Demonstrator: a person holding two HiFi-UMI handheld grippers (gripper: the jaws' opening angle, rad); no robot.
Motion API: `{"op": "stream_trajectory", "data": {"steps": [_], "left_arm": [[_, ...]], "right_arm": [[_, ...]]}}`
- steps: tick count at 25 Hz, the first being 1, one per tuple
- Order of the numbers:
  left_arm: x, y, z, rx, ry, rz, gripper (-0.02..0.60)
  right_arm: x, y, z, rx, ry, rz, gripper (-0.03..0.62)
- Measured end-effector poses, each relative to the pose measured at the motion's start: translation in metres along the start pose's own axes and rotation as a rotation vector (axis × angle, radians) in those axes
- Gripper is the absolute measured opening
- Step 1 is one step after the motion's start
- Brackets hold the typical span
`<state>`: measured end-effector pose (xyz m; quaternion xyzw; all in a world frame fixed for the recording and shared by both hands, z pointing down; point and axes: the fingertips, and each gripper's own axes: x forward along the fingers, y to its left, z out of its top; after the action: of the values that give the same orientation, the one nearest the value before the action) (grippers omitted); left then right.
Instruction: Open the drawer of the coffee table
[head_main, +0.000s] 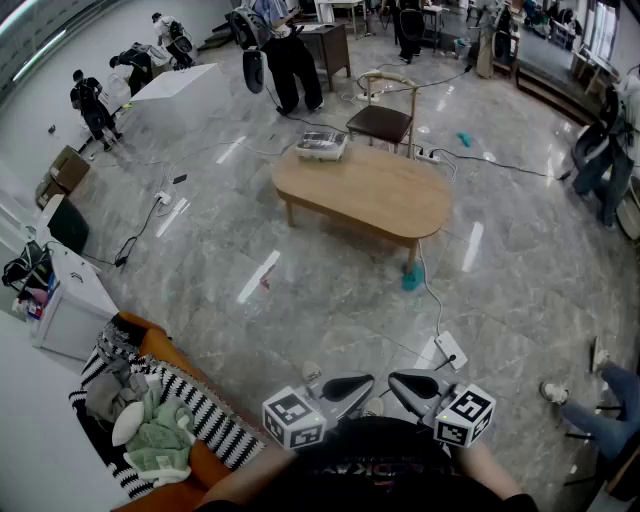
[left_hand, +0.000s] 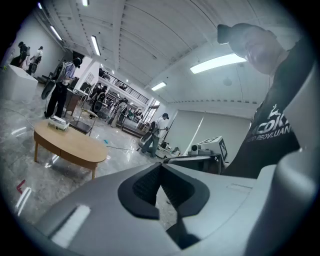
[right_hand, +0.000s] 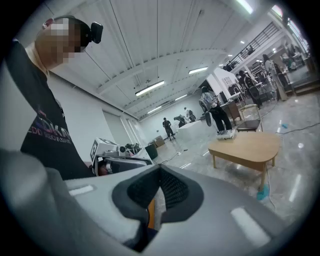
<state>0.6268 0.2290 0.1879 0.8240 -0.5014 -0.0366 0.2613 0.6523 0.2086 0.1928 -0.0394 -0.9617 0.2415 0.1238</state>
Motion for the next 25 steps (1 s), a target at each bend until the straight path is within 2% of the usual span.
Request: {"op": "stream_trajectory", "data": {"steps": [9,15,20,25], "left_arm": [[0.008,0.005,0.001,-0.003,0.016,-0.008,0.005],[0.018,0.002,0.001,0.001,0.036,-0.044,0.005],[0.022,-0.004,0.003,0.033,0.057,-0.087,0.006],[0.020,-0.003,0.012,0.047,0.058,-0.092,0.006]], "right_arm": [[0.000,-0.009,0.001,0.010,0.001,-0.008,0.003],[-0.005,-0.014,0.002,0.014,-0.015,-0.021,0.003],[-0.007,-0.012,0.005,0.016,-0.044,-0.004,0.003],[0.001,-0.008,0.013,0.003,-0.034,0.028,0.003]]}}
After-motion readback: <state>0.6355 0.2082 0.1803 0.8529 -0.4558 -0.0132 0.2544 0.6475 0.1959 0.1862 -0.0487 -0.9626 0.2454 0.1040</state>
